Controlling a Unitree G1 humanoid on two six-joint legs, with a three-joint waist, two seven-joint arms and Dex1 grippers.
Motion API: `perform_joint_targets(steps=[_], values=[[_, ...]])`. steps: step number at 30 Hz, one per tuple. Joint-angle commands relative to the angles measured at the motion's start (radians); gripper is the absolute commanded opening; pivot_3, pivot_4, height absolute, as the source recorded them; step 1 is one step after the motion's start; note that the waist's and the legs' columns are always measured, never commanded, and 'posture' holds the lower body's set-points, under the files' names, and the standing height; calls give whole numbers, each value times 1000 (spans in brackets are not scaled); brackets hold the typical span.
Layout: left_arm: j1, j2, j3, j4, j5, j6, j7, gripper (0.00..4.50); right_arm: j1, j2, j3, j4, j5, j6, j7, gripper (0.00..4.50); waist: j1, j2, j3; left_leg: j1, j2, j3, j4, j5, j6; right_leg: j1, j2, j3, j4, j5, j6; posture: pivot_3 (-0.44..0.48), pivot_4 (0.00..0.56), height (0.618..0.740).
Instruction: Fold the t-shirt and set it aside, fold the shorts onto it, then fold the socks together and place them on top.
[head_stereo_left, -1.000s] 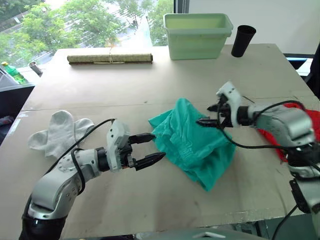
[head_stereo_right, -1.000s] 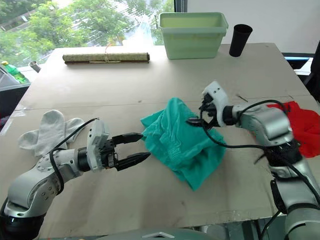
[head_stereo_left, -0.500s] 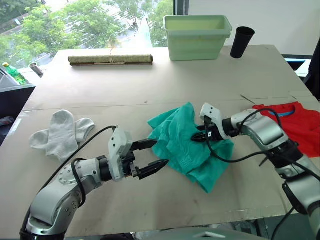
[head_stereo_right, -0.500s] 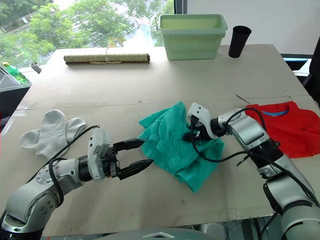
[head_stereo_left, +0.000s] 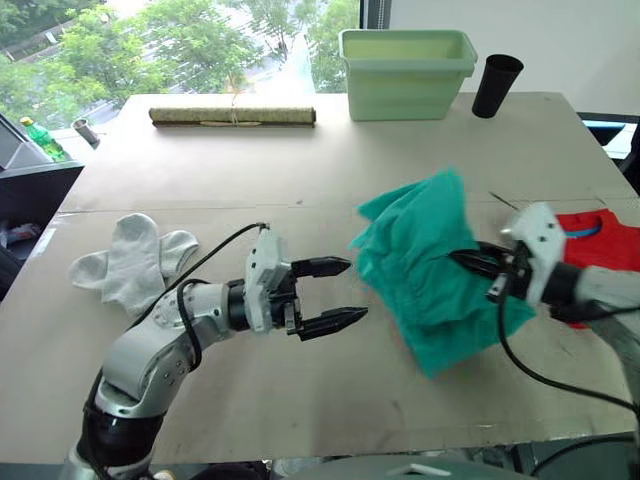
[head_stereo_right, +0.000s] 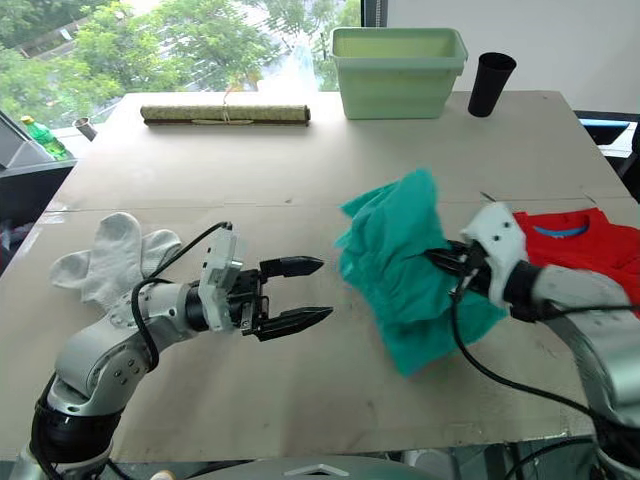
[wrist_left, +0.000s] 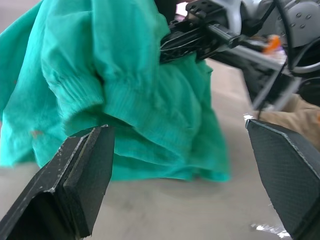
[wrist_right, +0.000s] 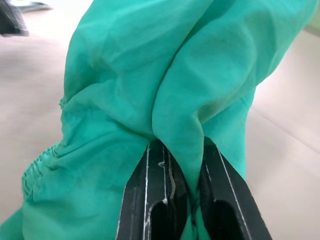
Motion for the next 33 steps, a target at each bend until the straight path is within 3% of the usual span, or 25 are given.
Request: perform_joint_targets(steps=[1, 6, 9, 11, 15, 17, 22, 25, 26, 29, 32, 33], values=[[-25, 11, -25, -25, -42, 9, -58, 4500, 34, -44, -195, -157, 56, 83, -43, 26, -2, 1, 0, 0, 0, 0, 0, 0, 0, 0, 0, 0, 0, 0, 0, 0, 150, 727], [-59, 4, -55, -6, -34, 7, -96, 4500, 45, -152, -529, -169, 209, 234, 31, 26, 5, 1, 0, 0, 0, 0, 0, -2, 4, 0, 1, 0, 0, 0, 0, 0, 150, 727], [-80, -9, -69, 26, -16, -5, -110, 4500, 32, -276, -697, -43, 267, 304, 124, 26, 6, 2, 1, 0, 0, -1, 0, -3, 5, 0, 1, 0, -1, 0, 0, 0, 150, 727], [-86, -15, -80, 38, -3, -19, -120, 4500, 66, -364, -734, 87, 248, 296, 180, 26, 4, 0, 1, 0, 0, -1, 0, -3, 5, 1, 1, 0, -2, 0, 0, 0, 150, 727], [-89, -13, -83, 30, 4, -38, -143, 4500, 123, -550, -565, 478, 77, 91, 247, 26, 0, -1, 0, 0, -1, 1, 0, -3, 6, 1, 1, 1, -2, 0, 0, 0, 150, 727], [-93, -15, -91, 28, 19, -48, -143, 4500, 5, -590, -374, 715, 9, -1, 194, 26, -6, -2, 0, 0, -1, 1, 1, -3, 6, 1, 1, 1, -2, 0, 0, 0, 150, 727], [-82, -21, -91, 6, 27, -55, -114, 4500, -322, -529, 51, 1186, -238, -301, 162, 26, -24, 0, 1, 1, -1, 2, 1, -2, 7, 1, 1, 2, -1, 0, 0, 0, 150, 727], [-82, -33, -88, 6, 39, -61, -82, 4500, -436, -470, 184, 1398, -335, -464, 199, 26, -25, 2, 1, 1, 0, 4, 0, 3, 6, 0, 3, 4, -1, 2, 3, 0, 150, 727], [-81, -36, -88, 6, 43, -64, -73, 4500, -443, -465, 215, 1454, -374, -530, 195, 784, -24, 2, 1, 1, 0, 4, 0, 3, 5, 0, 3, 4, -1, 2, 3, 0, 150, 727], [-80, -48, -92, 14, 55, -71, -48, 4500, -412, -483, 220, 1510, -423, -666, 151, 2021, -13, 2, 1, 1, 0, 4, 0, 4, 5, 0, 4, 4, 0, 2, 3, 0, 150, 727], [-77, -57, -95, 26, 62, -75, -33, 4500, -270, -553, 118, 1394, -453, -748, 69, 3296, -6, 3, 1, 1, 0, 6, 1, 4, 5, 1, 3, 4, -1, 2, 4, 0, 150, 727], [-77, -61, -97, 31, 65, -77, -32, 4500, -218, -572, 79, 1347, -458, -758, 50, 3296, 2, 4, 0, 1, 0, 6, 1, 4, 5, 1, 2, 4, -1, 2, 4, 0, 150, 727]])
